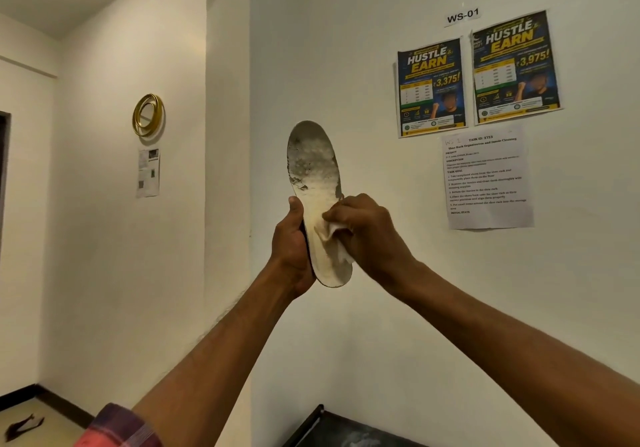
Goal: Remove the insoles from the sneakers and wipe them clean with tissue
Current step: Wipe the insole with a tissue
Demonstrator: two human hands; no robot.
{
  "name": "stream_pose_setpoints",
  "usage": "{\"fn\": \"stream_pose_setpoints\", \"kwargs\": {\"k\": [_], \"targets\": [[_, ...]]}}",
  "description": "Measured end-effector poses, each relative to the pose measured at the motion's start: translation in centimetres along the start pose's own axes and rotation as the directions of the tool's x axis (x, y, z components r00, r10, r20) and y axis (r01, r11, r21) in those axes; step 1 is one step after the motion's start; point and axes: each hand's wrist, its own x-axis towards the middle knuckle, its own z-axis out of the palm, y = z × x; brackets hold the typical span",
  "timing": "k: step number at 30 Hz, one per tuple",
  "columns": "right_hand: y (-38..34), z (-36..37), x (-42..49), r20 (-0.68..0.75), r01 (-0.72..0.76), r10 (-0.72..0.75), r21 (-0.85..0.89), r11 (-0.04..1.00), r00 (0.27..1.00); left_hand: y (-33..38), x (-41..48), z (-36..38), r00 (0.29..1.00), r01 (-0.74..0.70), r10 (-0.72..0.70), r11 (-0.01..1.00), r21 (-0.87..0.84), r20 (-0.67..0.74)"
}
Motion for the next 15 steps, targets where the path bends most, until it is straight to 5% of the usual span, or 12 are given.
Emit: {"fn": "stream_pose_setpoints", "kwargs": {"k": [3, 6, 10, 13, 15], "targets": [[-1.0, 0.6, -1.4, 0.165, 0.193, -0.192, 0.008, 0.981, 0.967, -0.1, 0.1, -0.2, 0.999, 0.035, -0.035, 0.999, -0.004, 0.001], [0.0, 0.4, -1.5, 0.053, -0.001, -0.001, 0.030, 1.000, 0.999, -0.2, 0.3, -0.5, 0.999, -0.006, 0.005, 0.999, -0.035, -0.033], [-0.4, 1.0, -2.5, 0.150, 0.138, -0.142, 0.040, 0.990, 0.978, -0.1, 0.2, -0.4, 0.998, 0.049, -0.051, 0.998, -0.043, -0.032], [0.1, 0.7, -2.7, 0.062, 0.003, -0.007, 0.059, 0.998, 0.998, 0.2, 0.4, -0.5, 0.998, 0.027, -0.030, 0.998, -0.049, -0.051], [-0.3, 0.8, -3.2, 0.119, 0.076, -0.080, 0.039, 0.996, 0.990, 0.1, 0.5, -0.4, 0.997, 0.025, -0.026, 1.000, -0.013, -0.071]]}}
